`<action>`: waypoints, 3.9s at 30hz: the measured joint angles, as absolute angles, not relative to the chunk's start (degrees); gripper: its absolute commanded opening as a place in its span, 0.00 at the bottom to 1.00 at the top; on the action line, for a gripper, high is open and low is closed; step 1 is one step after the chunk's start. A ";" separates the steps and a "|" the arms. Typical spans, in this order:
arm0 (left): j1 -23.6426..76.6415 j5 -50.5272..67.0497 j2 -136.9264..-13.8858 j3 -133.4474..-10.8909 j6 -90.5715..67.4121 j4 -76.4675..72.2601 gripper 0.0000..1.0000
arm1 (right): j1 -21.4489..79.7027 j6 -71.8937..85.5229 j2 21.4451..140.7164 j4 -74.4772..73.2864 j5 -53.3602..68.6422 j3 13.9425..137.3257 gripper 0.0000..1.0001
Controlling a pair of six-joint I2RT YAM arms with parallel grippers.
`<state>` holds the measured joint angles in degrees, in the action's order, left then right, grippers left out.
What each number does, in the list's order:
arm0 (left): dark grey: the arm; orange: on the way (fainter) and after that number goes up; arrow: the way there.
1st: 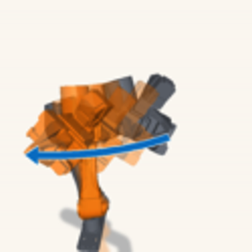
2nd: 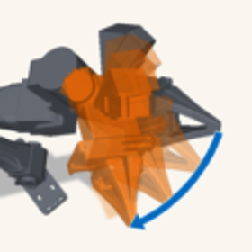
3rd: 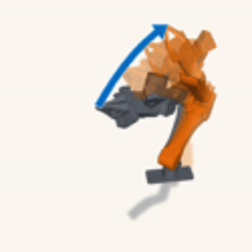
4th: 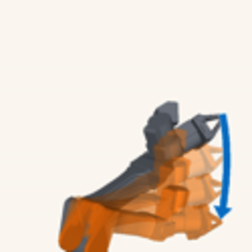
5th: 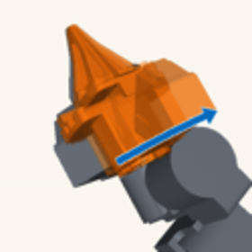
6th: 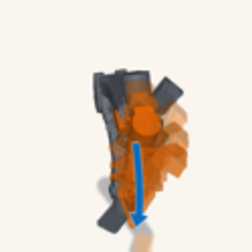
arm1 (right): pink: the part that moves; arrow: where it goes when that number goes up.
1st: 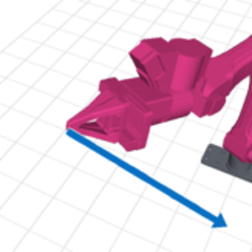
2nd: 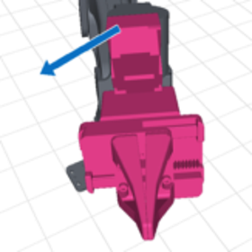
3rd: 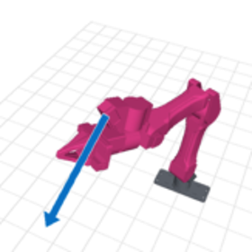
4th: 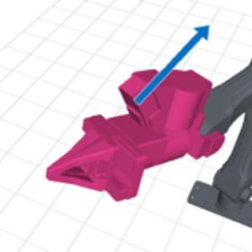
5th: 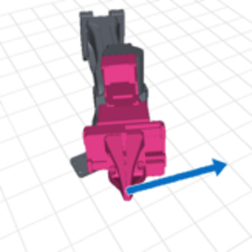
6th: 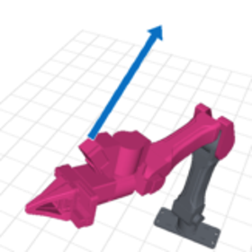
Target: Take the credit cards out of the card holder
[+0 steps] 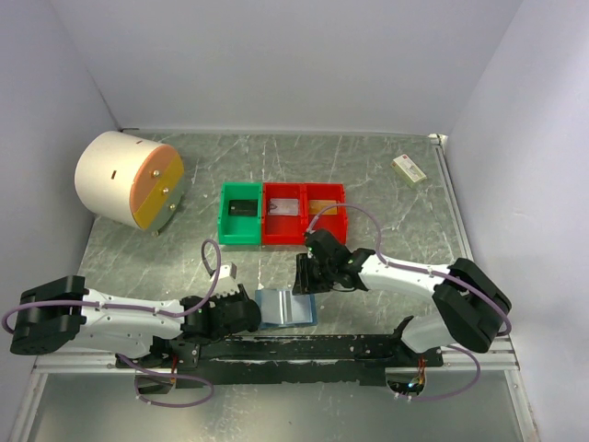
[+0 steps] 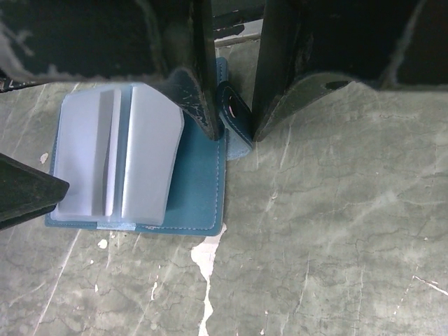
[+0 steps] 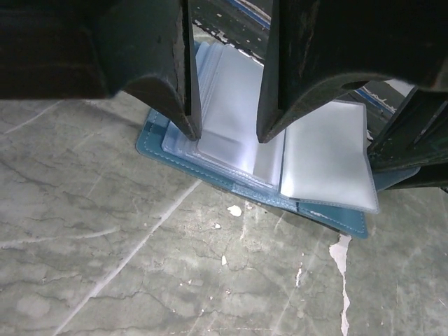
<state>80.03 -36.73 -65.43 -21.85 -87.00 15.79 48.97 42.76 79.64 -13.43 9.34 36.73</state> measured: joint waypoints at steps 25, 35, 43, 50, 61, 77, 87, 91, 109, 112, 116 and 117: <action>80.03 -36.58 -65.14 -21.85 -86.48 16.14 0.16 | 48.97 46.02 78.19 -11.57 8.23 34.76 0.37; 80.03 -36.27 -65.39 -21.85 -86.54 16.32 0.08 | 48.97 47.77 76.64 -12.16 7.44 34.04 0.37; 80.03 -36.14 -65.36 -21.85 -86.61 16.32 0.07 | 49.10 48.75 76.07 -12.05 6.63 33.32 0.37; 80.03 -36.10 -65.49 -21.85 -86.61 16.29 0.07 | 49.23 48.64 75.70 -12.43 6.90 32.99 0.36; 80.03 -36.01 -66.08 -22.04 -86.61 16.21 0.07 | 49.23 49.01 76.55 -9.26 9.04 32.08 0.32; 80.03 -36.03 -66.26 -22.11 -86.61 16.08 0.07 | 49.25 47.99 73.32 -10.61 12.51 32.71 0.29; 80.03 -36.01 -66.32 -22.13 -86.63 15.90 0.07 | 49.39 48.90 72.58 -5.41 20.18 33.54 0.37; 80.03 -36.03 -66.32 -22.13 -86.63 15.90 0.10 | 50.02 50.52 74.67 1.21 24.40 33.54 0.40; 80.05 -35.99 -61.01 -23.07 -88.82 23.07 0.44 | 50.74 50.24 79.50 3.44 25.34 34.39 0.40; 80.09 -35.97 -60.60 -25.04 -88.47 25.28 0.62 | 50.74 49.47 75.75 2.09 22.61 33.95 0.40; 80.12 -35.92 -59.29 -27.66 -86.28 26.00 0.72 | 50.74 49.41 69.73 4.84 20.05 29.15 0.41; 80.12 -35.88 -59.00 -28.08 -85.60 25.96 0.72 | 50.74 49.52 68.36 5.63 19.35 27.42 0.41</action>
<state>80.12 -35.88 -59.00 -28.08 -85.60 25.96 50.74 49.52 68.36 5.63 19.35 27.42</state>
